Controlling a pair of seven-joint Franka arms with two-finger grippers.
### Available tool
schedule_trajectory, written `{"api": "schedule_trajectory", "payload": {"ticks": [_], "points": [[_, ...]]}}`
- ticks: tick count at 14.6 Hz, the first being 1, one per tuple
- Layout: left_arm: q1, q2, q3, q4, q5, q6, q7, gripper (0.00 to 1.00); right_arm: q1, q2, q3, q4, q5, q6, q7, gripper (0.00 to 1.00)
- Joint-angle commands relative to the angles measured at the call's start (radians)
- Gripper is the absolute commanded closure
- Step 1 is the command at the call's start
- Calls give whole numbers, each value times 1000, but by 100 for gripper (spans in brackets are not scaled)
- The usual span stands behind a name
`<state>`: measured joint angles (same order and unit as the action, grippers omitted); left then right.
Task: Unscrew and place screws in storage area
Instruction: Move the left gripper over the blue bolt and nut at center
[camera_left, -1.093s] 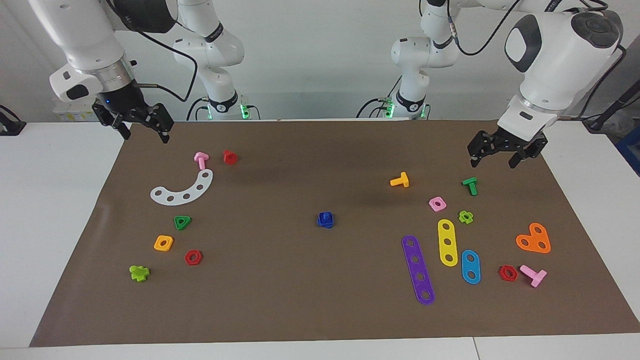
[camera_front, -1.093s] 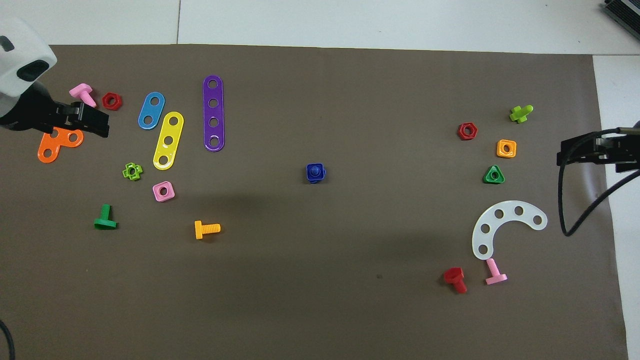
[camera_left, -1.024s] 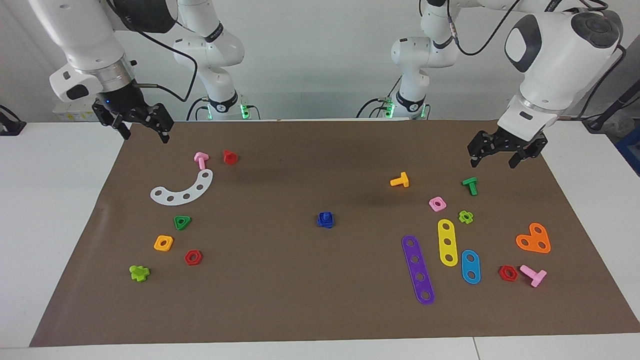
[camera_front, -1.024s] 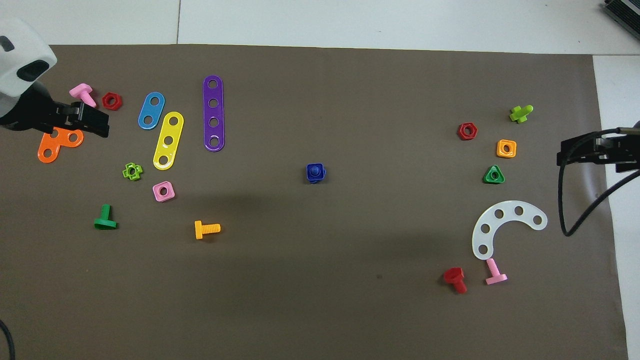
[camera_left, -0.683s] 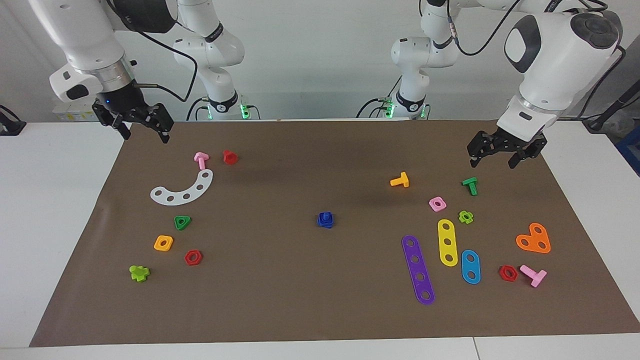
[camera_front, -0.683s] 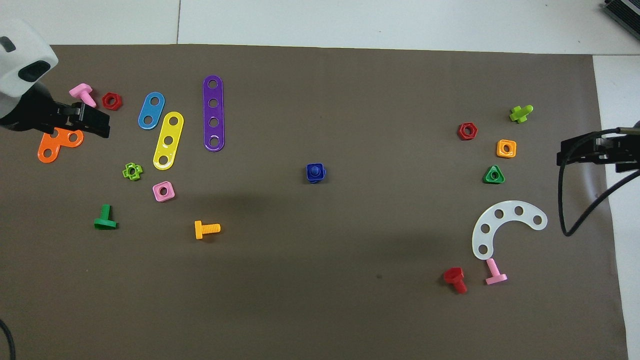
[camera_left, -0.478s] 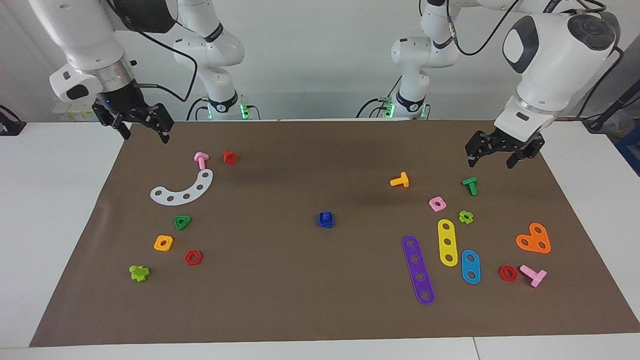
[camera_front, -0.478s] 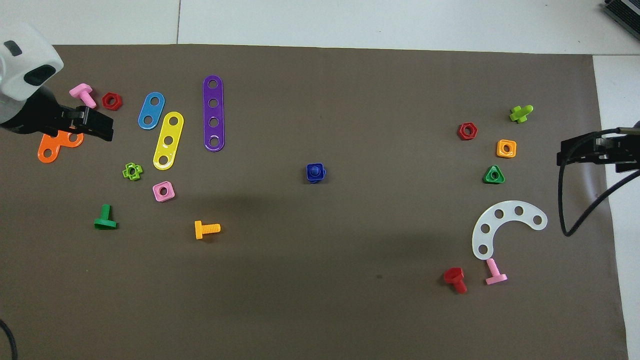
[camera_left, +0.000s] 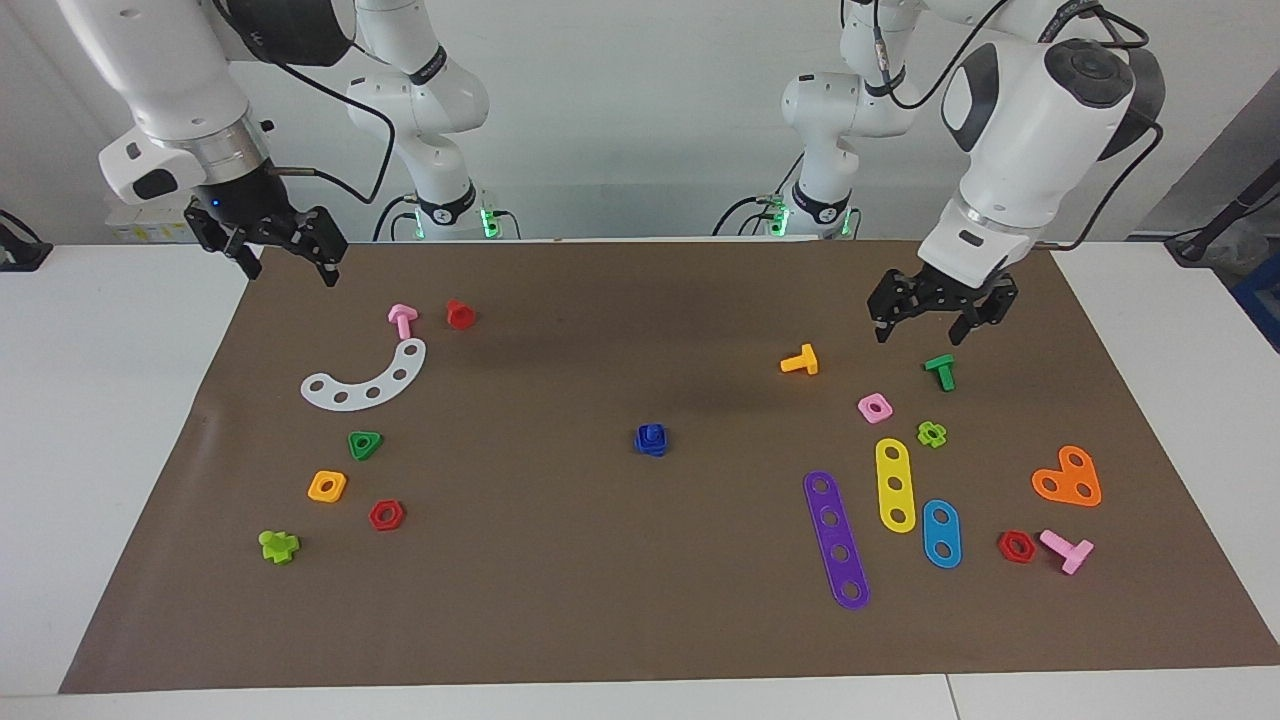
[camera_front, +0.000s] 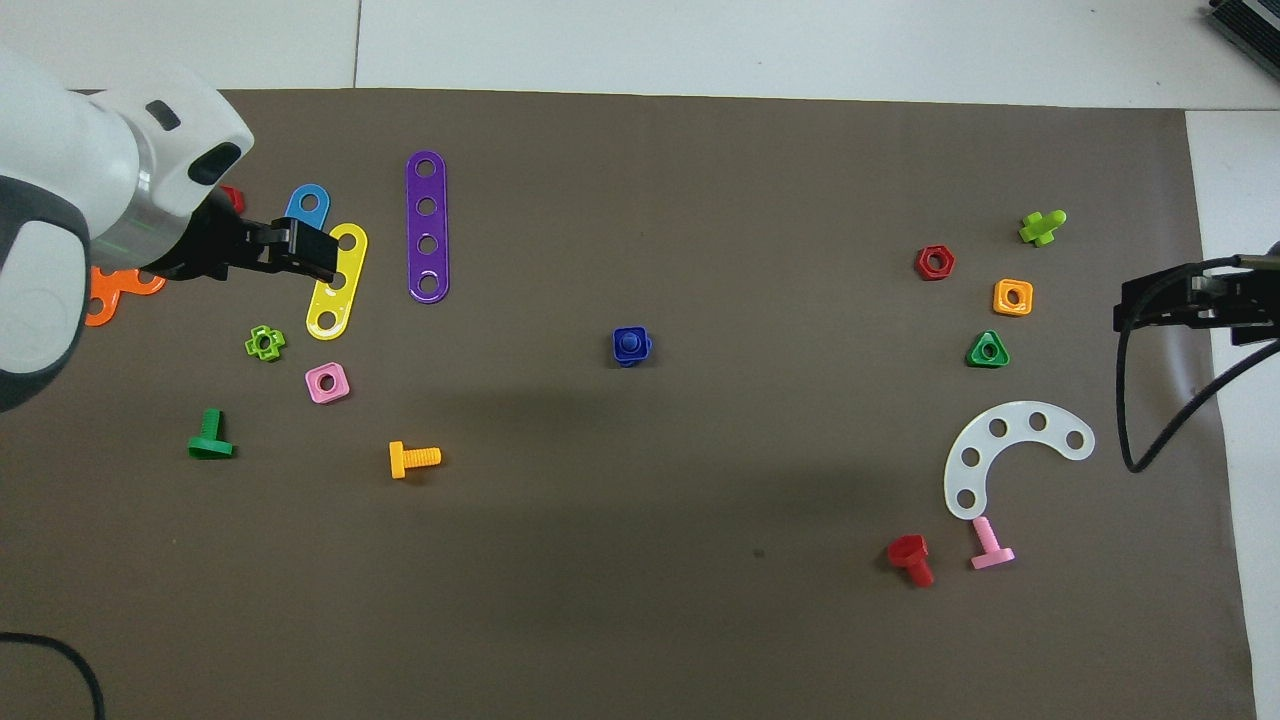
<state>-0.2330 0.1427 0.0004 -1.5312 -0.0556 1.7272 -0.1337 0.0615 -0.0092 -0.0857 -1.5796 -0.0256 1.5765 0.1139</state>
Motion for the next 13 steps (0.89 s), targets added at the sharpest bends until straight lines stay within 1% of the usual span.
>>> {"api": "schedule_trajectory", "payload": {"ticks": [1,2,4,8,11,13], "points": [[-75,4,13,-41,-20,96,-130,0,-5,-15,6,-17,3,5,-20,0],[-118,24,15,-43,-18,130,-195,0,-5,-17,6,-17,3,5,-20,0],[-166,61,13,-41,-18,191,-289,0,-5,-15,6,-17,3,5,-19,0],[-238,109,13,-46,-20,285,-352,0,-5,-15,6,-17,3,5,-20,0],[-298,195,15,-38,-20,377,-385,0,-5,-15,6,-17,3,5,-20,0],[-334,247,16,-33,-10,394,-386,0,-5,-17,6,-17,3,5,-20,0]]}}
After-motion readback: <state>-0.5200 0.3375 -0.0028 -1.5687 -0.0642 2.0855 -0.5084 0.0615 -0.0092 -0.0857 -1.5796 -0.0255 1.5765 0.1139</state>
